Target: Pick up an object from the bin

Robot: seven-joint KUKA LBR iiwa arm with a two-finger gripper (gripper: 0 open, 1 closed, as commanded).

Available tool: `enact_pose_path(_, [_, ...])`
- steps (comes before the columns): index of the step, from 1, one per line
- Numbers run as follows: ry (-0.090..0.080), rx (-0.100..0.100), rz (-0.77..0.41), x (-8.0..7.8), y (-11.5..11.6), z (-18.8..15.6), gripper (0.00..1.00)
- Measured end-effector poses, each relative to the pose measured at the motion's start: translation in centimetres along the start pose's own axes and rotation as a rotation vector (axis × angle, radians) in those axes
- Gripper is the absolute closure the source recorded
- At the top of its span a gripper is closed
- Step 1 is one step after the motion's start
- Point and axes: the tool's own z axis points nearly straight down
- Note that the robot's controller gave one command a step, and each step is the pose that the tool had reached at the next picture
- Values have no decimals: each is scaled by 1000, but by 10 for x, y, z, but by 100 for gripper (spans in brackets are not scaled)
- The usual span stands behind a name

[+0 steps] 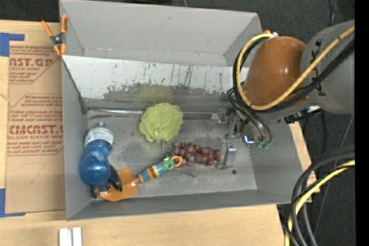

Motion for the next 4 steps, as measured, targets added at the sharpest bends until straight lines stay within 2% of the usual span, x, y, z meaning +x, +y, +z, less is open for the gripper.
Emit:
enact_pose_path(1, [0,0,0,0,0,0,0])
enact_pose_path(2, [-9,0,-27,1,-2,9,0])
enact_pose_path(3, [0,0,-92,8,-5,45,0])
enact_pose_path(4, [-2,1,-138,-2,-12,86,100])
